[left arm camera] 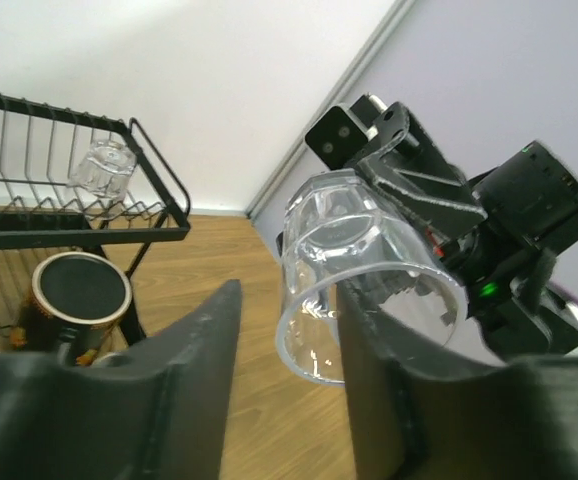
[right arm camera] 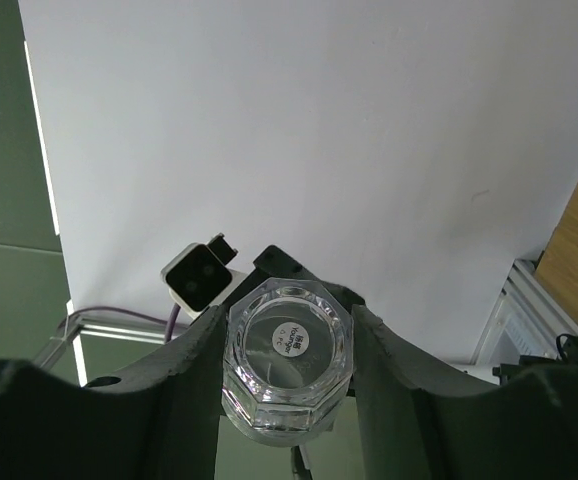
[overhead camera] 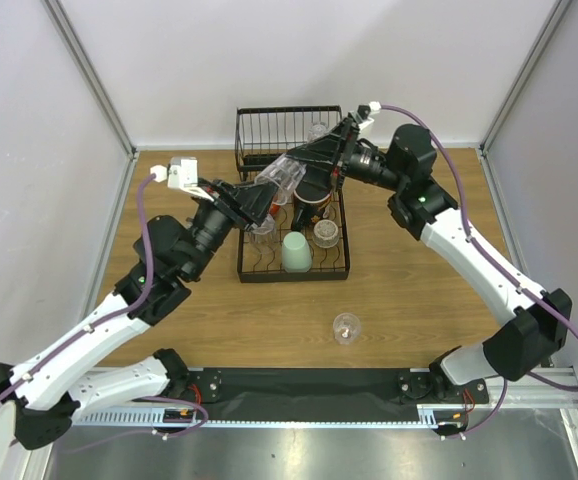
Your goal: Load the cups into the dish rack
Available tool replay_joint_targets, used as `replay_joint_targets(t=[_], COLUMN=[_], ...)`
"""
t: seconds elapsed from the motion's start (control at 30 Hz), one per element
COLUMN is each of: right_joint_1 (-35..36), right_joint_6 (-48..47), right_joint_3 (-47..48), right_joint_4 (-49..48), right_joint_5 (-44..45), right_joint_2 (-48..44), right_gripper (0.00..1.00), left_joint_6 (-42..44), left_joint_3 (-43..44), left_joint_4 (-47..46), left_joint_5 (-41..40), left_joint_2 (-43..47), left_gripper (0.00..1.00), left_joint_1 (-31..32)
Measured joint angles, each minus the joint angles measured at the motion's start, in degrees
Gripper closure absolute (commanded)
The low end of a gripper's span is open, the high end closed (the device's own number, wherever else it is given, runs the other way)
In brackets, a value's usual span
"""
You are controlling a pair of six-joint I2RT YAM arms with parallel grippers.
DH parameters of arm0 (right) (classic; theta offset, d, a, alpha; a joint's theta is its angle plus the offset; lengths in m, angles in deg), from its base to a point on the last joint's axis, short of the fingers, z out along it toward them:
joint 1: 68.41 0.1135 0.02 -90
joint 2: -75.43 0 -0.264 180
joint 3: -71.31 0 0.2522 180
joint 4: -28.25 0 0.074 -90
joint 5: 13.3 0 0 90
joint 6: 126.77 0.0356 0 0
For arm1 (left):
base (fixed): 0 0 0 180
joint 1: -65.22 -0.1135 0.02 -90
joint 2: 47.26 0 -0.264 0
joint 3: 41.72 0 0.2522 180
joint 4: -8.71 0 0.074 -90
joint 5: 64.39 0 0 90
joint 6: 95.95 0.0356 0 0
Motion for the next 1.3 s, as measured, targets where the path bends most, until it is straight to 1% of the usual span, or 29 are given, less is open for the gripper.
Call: replay_joint_targets(t=[0.03, 0.07, 0.1, 0.13, 0.27, 0.37, 0.47, 0.53, 0.6, 0.77, 0.9, 1.07, 1.13, 1.3], right_joint_1=[0.3, 0.5, 0.8, 1.0, 1.2, 1.2, 1.3, 1.8, 2.5, 4.8, 6.8, 8.6, 9.2, 11.1], right_joint_6=[-0.1, -0.3, -0.5, -0.9, -3.3, -7.8, -14.9, -21.1, -26.5, -39.5, -50.3, -60.6, -64.6, -74.5], right_joint_3=[0.6, 1.2, 1.7, 2.2, 5.6, 11.6, 19.1, 22.8, 24.7, 29.9, 40.0, 56.3, 60.7, 61.0], right_joint_4=[0.1, 0.2, 0.3, 0.5, 3.2, 7.3, 14.7, 19.5, 22.3, 26.3, 28.3, 31.6, 32.0, 31.1], right_joint_5=[0.0, 0.0, 0.1, 0.1, 1.1, 3.0, 6.9, 12.2, 17.8, 32.4, 44.4, 55.3, 59.0, 67.4], right_joint_2=[0.6, 1.0, 1.5, 1.8, 3.2, 5.5, 8.2, 9.5, 10.4, 15.8, 25.2, 38.5, 42.5, 46.9], right_gripper=[1.00, 1.00, 1.00, 1.00, 1.00, 1.00, 1.00, 1.00, 1.00, 1.00, 1.00, 1.00, 1.00, 1.00], left_joint_6=[-0.8, -1.4, -2.0, -2.9, -5.4, -6.1, -6.1, -5.8, -5.3, -3.4, -1.0, 1.8, 2.6, 5.1], left_joint_3=[0.0, 0.0, 0.0, 0.0, 0.0, 0.0, 0.0, 0.2, 0.2, -0.6, -2.0, -2.1, -2.5, -2.9], left_joint_4=[0.5, 1.2, 2.0, 2.8, 7.3, 12.6, 18.6, 22.9, 26.6, 32.5, 35.5, 39.5, 41.8, 47.2], left_joint_5=[0.0, 0.0, 0.0, 0.0, -0.7, -2.3, -4.6, -5.7, -6.5, -7.5, -7.5, -7.0, -6.9, -7.4], left_joint_2=[0.4, 0.8, 1.3, 1.9, 4.5, 6.5, 8.0, 8.7, 9.1, 12.1, 16.3, 18.2, 18.4, 19.3], left_gripper=[0.37, 0.15, 0.05, 0.00, 0.00, 0.00, 0.00, 0.00, 0.00, 0.00, 0.00, 0.00, 0.00, 0.00], left_joint_1=[-0.5, -1.1, -1.9, -2.7, -5.6, -6.8, -7.1, -7.4, -7.6, -7.6, -7.6, -7.7, -7.7, -7.8])
